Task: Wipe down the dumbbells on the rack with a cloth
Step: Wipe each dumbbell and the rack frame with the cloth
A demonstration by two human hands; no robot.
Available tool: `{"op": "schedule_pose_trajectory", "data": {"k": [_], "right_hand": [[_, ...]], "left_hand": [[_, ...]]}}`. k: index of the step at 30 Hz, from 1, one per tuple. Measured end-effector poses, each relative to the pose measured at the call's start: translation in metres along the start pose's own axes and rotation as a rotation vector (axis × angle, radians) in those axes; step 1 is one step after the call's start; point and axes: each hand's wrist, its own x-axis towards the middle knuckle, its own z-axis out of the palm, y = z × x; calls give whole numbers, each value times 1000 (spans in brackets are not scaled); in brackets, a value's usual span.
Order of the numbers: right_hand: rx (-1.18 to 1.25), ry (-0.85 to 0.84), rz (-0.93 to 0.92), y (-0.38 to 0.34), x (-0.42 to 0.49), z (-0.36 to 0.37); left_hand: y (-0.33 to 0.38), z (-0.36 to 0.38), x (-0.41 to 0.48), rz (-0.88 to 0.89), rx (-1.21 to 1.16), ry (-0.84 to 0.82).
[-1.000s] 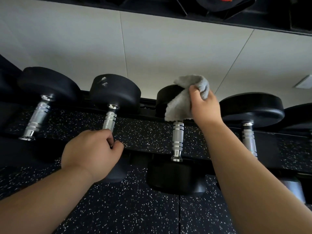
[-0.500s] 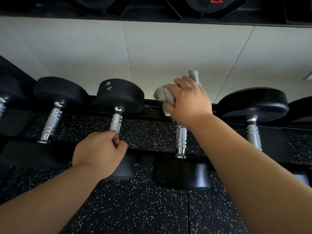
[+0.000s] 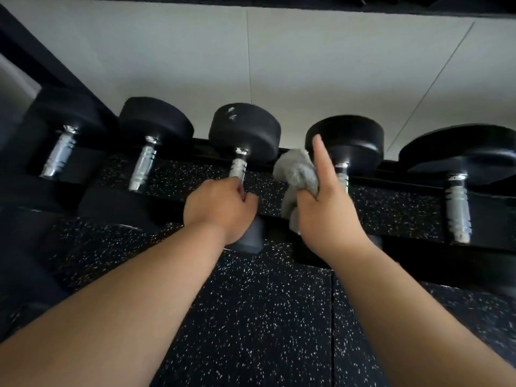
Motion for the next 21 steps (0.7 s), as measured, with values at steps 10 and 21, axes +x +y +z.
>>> {"op": "schedule_pose_trajectory", "data": {"k": [10,21], "right_hand": [[234,-50,374,1,-54,89],[-367,-15,-76,-32,-49,155]], "left_hand": [[-42,-14,-10,185,-311,-12],[-184,-50,46,381,259,121]]}}
